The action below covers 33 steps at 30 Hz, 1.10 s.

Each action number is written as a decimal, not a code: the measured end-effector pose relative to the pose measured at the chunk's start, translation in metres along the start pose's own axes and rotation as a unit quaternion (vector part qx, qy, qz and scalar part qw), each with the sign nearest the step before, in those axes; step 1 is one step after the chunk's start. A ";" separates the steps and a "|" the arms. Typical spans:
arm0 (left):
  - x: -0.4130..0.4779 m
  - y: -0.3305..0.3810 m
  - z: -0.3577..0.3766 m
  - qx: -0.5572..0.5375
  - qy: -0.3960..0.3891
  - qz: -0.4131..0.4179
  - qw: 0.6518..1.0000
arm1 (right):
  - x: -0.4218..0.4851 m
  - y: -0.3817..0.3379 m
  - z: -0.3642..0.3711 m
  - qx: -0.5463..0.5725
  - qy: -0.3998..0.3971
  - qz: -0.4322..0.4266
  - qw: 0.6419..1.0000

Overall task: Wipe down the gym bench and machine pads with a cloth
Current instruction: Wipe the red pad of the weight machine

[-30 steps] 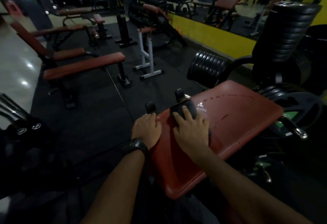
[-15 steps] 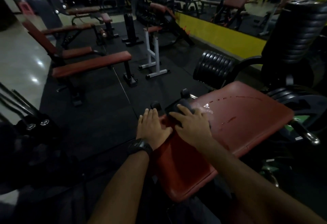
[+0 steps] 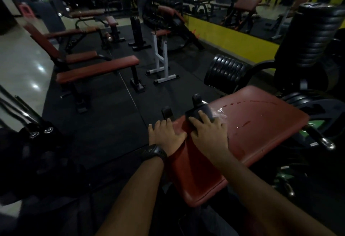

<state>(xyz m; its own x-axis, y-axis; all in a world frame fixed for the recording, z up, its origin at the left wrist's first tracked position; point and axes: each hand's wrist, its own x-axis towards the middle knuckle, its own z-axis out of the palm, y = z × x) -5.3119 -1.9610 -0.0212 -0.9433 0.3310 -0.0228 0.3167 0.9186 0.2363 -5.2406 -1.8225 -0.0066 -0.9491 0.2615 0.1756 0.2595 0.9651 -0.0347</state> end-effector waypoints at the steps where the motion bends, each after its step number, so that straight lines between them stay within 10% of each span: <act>1: 0.001 -0.001 0.001 -0.003 0.004 0.004 1.000 | -0.005 -0.004 0.001 0.005 0.001 -0.046 0.999; 4: 0.001 -0.003 0.002 -0.013 0.005 0.015 1.000 | 0.007 0.001 -0.004 -0.003 -0.025 -0.108 0.994; 11: -0.004 -0.004 0.000 0.018 -0.006 0.064 0.998 | -0.028 0.011 -0.016 -0.002 -0.027 0.134 0.991; 18: -0.002 -0.006 0.003 0.039 0.005 0.111 0.993 | -0.051 0.001 -0.007 -0.023 0.008 -0.001 1.000; 25: -0.003 -0.007 0.004 0.024 -0.001 0.145 0.989 | -0.069 0.004 -0.015 -0.015 0.001 0.217 0.976; 33: 0.001 -0.005 0.002 0.039 -0.022 0.155 0.987 | -0.053 0.011 -0.017 -0.015 -0.025 0.054 0.998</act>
<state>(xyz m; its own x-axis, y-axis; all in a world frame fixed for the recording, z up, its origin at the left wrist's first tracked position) -5.3141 -1.9648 -0.0239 -0.7950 0.6066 -0.0048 0.5979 0.7850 0.1622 -5.1844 -1.8260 0.0006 -0.9226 0.3656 0.1233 0.3658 0.9304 -0.0214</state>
